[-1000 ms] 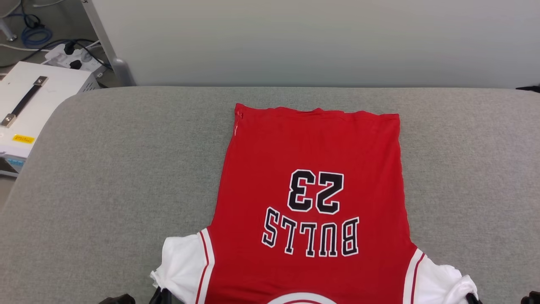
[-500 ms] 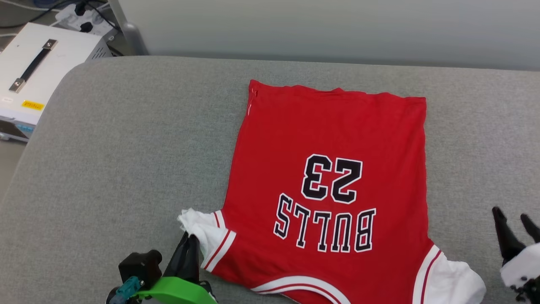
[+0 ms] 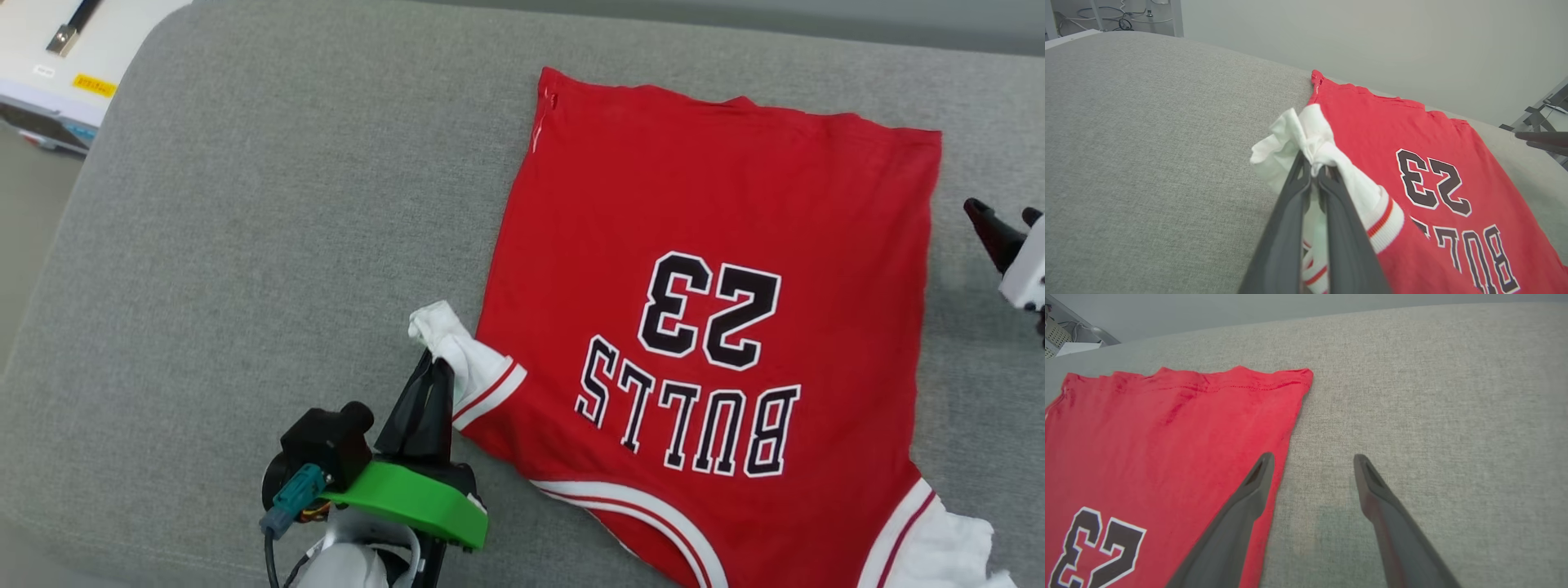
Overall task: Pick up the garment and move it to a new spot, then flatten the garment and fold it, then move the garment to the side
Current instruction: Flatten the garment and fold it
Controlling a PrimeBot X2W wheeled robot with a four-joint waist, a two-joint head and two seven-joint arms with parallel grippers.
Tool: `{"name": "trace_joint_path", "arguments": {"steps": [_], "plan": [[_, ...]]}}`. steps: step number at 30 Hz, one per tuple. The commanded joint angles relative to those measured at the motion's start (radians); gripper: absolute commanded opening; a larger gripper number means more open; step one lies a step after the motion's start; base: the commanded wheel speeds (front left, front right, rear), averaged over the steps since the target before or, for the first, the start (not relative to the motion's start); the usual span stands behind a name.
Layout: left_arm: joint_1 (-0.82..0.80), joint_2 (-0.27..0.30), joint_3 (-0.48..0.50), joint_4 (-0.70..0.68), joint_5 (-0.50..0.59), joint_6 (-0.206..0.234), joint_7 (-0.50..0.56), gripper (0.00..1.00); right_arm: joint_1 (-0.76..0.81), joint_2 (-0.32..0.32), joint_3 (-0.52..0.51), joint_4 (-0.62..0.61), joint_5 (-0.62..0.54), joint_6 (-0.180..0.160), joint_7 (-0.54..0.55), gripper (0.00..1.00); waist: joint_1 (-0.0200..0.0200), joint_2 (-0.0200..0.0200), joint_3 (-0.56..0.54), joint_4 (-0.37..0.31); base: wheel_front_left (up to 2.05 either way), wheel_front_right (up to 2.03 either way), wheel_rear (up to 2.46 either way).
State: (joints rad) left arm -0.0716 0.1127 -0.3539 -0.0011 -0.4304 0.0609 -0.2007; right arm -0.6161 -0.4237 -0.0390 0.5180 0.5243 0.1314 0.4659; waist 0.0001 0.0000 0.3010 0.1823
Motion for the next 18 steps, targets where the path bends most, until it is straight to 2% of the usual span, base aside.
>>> {"name": "trace_joint_path", "arguments": {"steps": [1, 6, 10, 14, 18], "plan": [[-0.031, -0.009, -0.006, -0.004, 0.009, -0.007, -0.009, 0.0, -0.05, -0.015, 0.013, 0.039, 0.002, -0.001, 0.028, 1.0, -0.0001, 0.0, 0.074, 0.067, 0.0, 0.0, 0.0], [-0.066, -0.026, -0.025, -0.009, 0.005, -0.013, -0.024, 0.0, -0.198, -0.044, 0.067, 0.152, -0.003, -0.001, 0.103, 1.0, -0.0001, 0.0, 0.123, 0.101, 0.0, 0.0, 0.0], [-0.091, -0.034, -0.033, -0.011, -0.003, -0.02, -0.033, 0.0, -0.292, -0.063, 0.091, 0.221, -0.018, -0.001, 0.116, 1.0, -0.0001, 0.0, 0.167, 0.121, 0.0, 0.0, 0.0], [-0.111, -0.04, -0.037, -0.014, -0.005, -0.022, -0.041, 0.0, -0.349, -0.074, 0.118, 0.286, -0.035, -0.001, 0.111, 1.0, -0.0001, 0.0, 0.198, 0.134, 0.0, 0.0, 0.0], [-0.114, -0.042, -0.038, -0.003, -0.006, -0.022, -0.047, 0.0, -0.342, -0.066, 0.188, 0.361, -0.034, -0.001, 0.193, 1.0, -0.0001, 0.0, 0.202, 0.137, 0.0, 0.0, 0.0]]}}
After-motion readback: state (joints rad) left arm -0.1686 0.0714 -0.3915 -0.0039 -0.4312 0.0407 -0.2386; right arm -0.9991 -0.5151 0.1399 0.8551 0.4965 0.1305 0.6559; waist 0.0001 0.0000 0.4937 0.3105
